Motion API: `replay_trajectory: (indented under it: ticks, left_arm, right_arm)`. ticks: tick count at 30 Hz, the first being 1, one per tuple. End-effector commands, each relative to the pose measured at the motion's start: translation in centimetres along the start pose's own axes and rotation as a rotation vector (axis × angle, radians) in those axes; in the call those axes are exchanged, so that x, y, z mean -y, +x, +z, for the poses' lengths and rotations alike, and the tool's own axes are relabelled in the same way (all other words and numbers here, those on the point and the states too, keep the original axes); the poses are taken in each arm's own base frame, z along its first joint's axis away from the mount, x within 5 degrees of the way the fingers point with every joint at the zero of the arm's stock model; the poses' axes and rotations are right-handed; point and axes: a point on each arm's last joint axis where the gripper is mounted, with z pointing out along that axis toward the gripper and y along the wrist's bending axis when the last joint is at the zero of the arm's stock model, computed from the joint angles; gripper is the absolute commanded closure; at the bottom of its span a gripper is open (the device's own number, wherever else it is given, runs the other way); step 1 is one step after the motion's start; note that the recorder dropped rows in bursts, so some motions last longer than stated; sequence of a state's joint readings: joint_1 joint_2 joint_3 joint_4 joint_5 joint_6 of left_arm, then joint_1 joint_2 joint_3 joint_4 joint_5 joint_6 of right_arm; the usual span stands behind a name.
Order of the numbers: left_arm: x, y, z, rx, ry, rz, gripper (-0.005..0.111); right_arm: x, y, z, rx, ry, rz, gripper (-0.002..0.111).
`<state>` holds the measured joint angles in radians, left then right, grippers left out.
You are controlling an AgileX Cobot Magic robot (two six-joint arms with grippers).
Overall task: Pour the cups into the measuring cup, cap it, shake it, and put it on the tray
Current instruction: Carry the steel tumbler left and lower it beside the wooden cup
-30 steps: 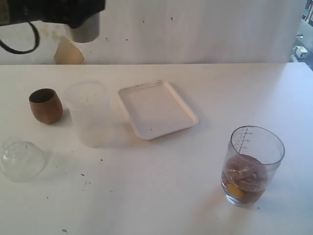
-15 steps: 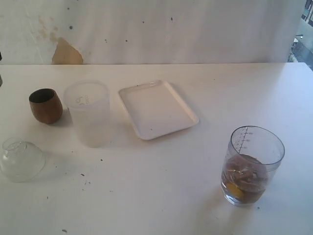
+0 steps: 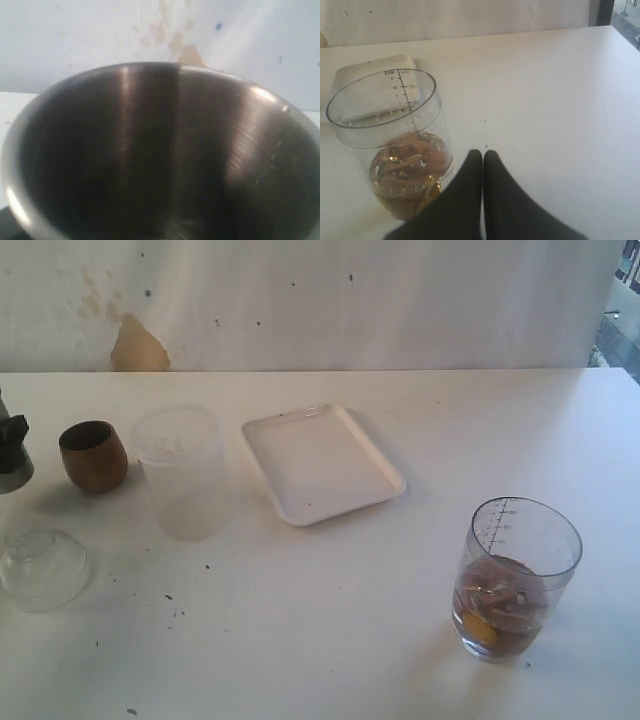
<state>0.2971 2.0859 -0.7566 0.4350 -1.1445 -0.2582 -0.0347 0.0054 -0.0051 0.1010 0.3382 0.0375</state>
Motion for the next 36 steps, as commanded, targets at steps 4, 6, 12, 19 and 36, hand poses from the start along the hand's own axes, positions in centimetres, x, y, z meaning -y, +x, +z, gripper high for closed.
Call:
replay_trajectory:
  ticks: [4, 6, 12, 19, 36]
  left_arm:
    - [-0.6, 1.6, 0.4, 0.006, -0.031, 0.015, 0.107]
    - [-0.4, 2.0, 0.6, 0.003, -0.002, 0.023, 0.107]
    - [-0.6, 2.3, 0.7, -0.021, -0.024, 0.012, 0.107]
    - [-0.6, 2.5, 0.7, -0.044, -0.018, 0.027, 0.045]
    - [0.6, 0.6, -1.9, -0.033, -0.013, 0.028, 0.002]
  right_arm:
    - [0.0, 0.1, 0.0, 0.002, -0.004, -0.001, 0.108]
    - [0.0, 0.1, 0.0, 0.002, -0.004, -0.001, 0.108]
    - [0.0, 0.1, 0.0, 0.002, -0.004, -0.001, 0.108]
    - [0.0, 0.1, 0.0, 0.002, -0.004, -0.001, 0.108]
    - [0.0, 0.1, 0.0, 0.002, -0.004, -0.001, 0.108]
